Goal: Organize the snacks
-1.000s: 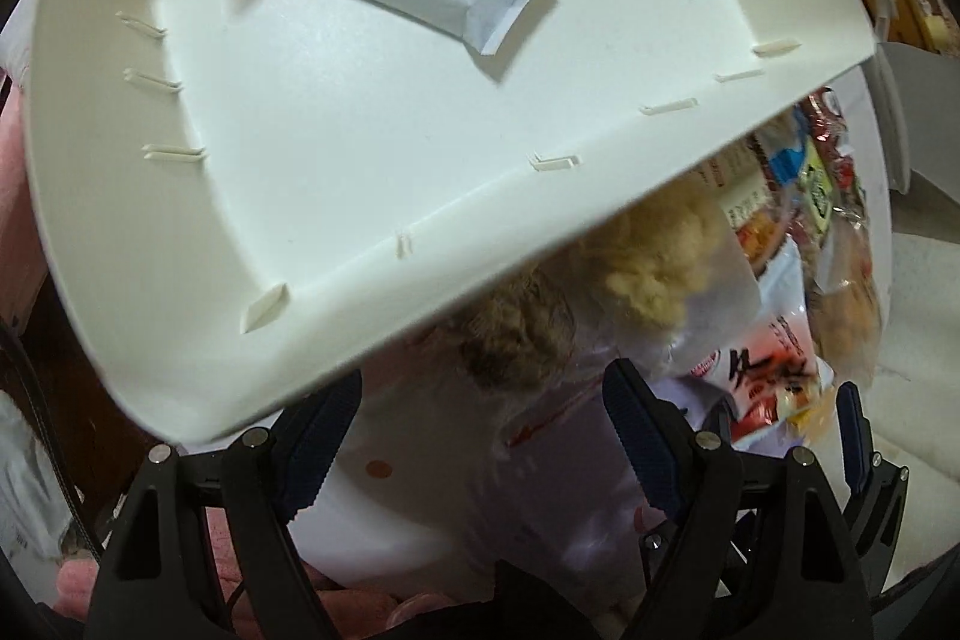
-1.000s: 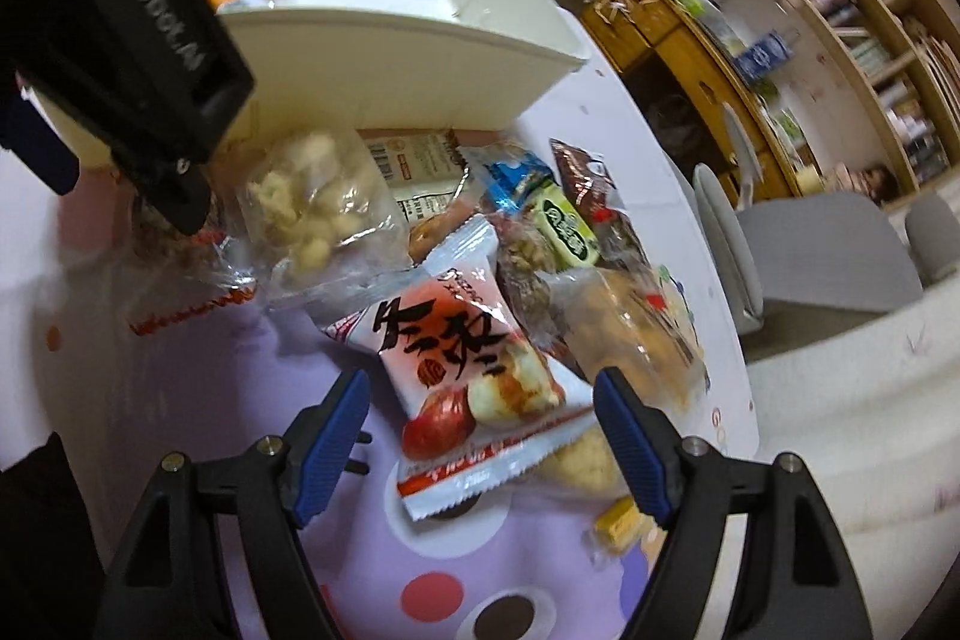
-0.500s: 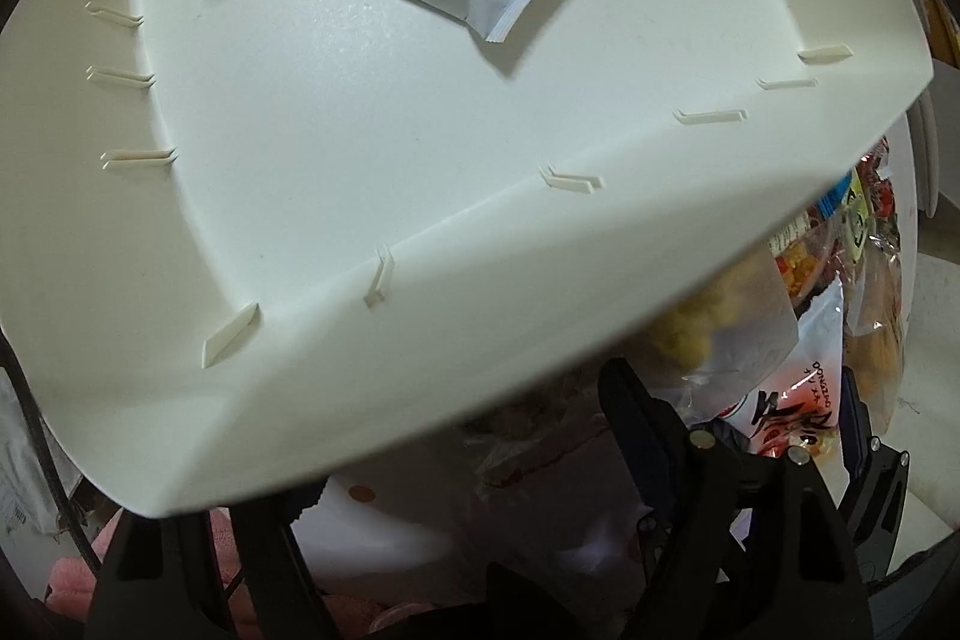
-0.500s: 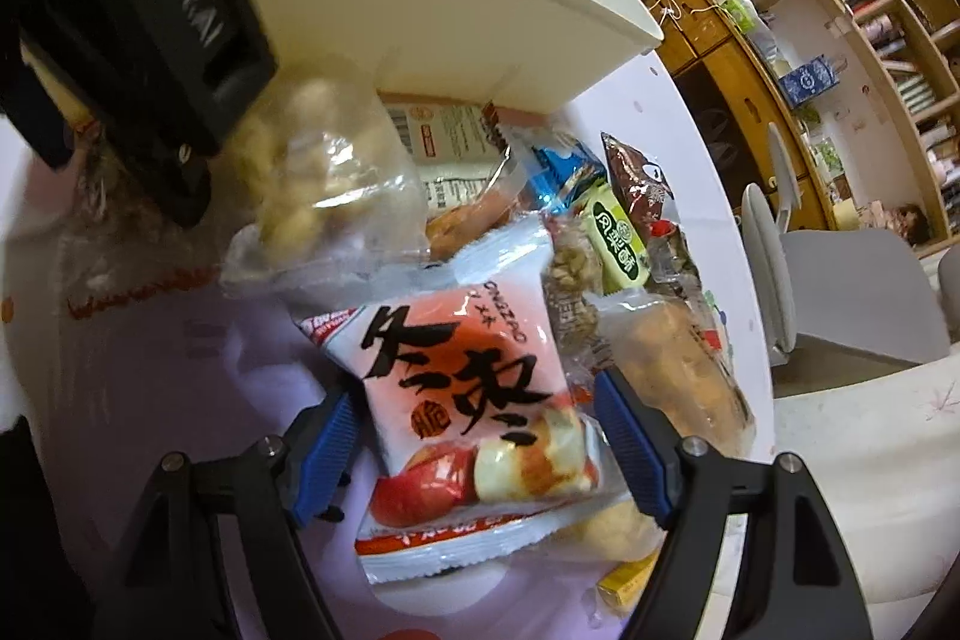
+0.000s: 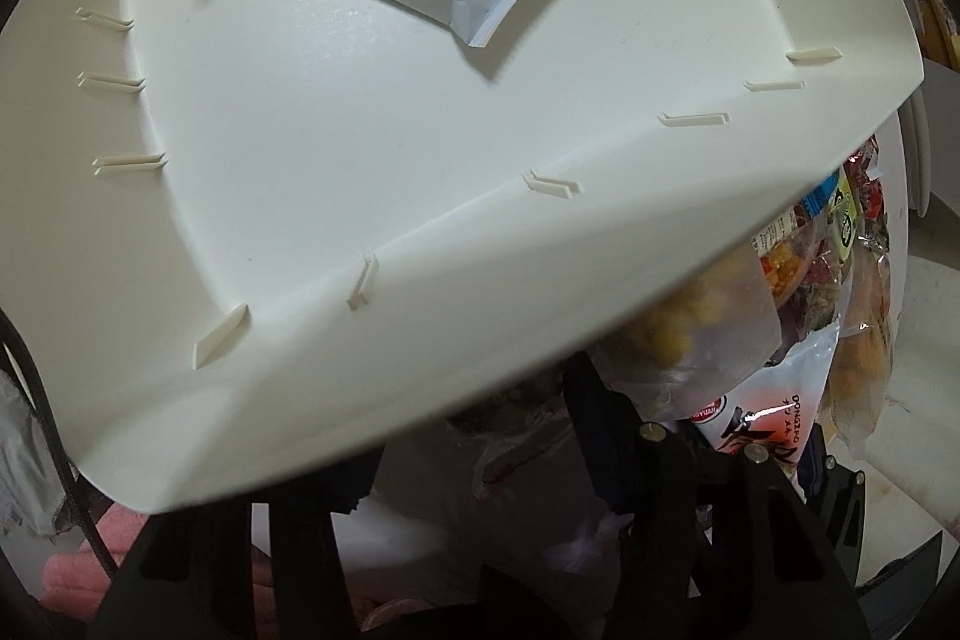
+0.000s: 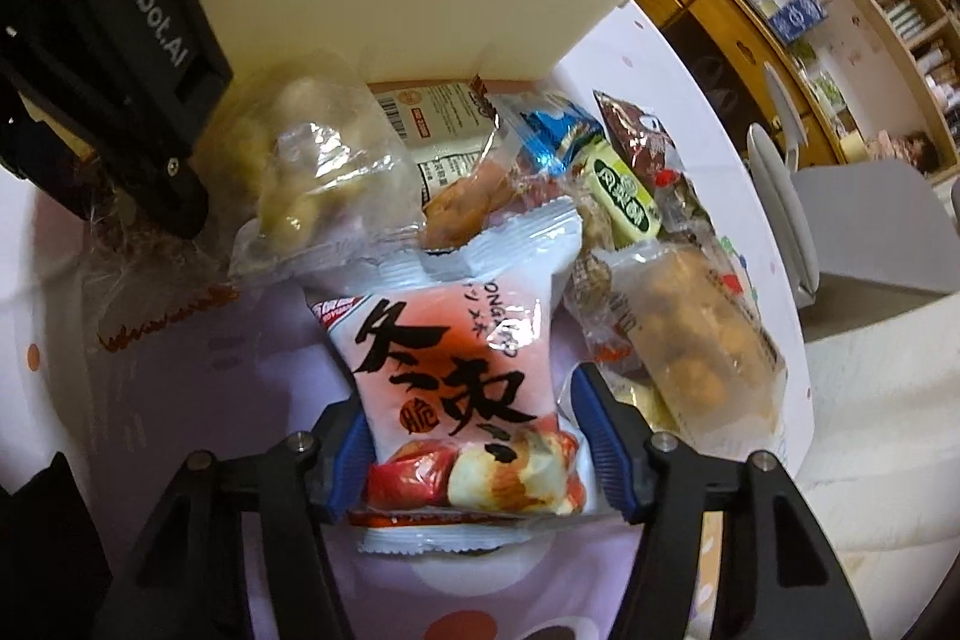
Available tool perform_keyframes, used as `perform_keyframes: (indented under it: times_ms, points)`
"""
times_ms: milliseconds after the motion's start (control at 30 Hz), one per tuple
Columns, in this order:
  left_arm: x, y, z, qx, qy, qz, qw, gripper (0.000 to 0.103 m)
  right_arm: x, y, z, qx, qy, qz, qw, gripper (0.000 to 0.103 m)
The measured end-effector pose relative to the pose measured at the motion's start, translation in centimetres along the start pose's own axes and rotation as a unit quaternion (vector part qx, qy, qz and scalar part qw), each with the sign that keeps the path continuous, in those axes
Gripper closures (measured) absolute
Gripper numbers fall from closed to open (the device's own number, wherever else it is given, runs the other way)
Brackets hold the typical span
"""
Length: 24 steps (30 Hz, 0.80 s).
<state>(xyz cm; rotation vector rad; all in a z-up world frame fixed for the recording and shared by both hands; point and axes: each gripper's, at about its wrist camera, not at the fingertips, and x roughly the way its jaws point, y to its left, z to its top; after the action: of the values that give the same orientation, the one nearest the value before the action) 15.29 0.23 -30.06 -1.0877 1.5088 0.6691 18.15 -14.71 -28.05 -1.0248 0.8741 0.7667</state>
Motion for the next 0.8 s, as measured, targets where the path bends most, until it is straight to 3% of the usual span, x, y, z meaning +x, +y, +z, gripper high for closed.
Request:
perform_keyframes:
  times_ms: [300, 400, 533, 667, 800]
  points:
    - [-0.8, 0.5, 0.1, 0.007, -0.003, -0.012, 0.9999, 0.059, -1.1, 0.2, -0.9, 0.037, 0.022, 0.016, 0.999, 0.042]
    - [-0.9, 0.3, -2.4, 0.012, -0.005, -0.016, 0.9998, 0.064, -1.6, 0.3, -1.4, 0.049, 0.028, 0.017, 0.998, 0.042]
    - [-1.8, 0.2, -3.5, 0.028, -0.018, -0.03, 0.999, 0.072, -2.8, 0.7, -2.2, 0.071, 0.033, 0.023, 0.997, 0.042]
    - [-2.6, 0.2, -4.5, 0.037, -0.022, -0.036, 0.9984, 0.074, -3.9, 0.9, -3.1, 0.101, 0.041, 0.025, 0.994, 0.042]
    - [-3.9, 2.8, -5.0, 0.046, -0.026, -0.043, 0.9977, 0.077, -5.2, 1.2, -4.2, 0.124, 0.043, 0.022, 0.991, 0.042]
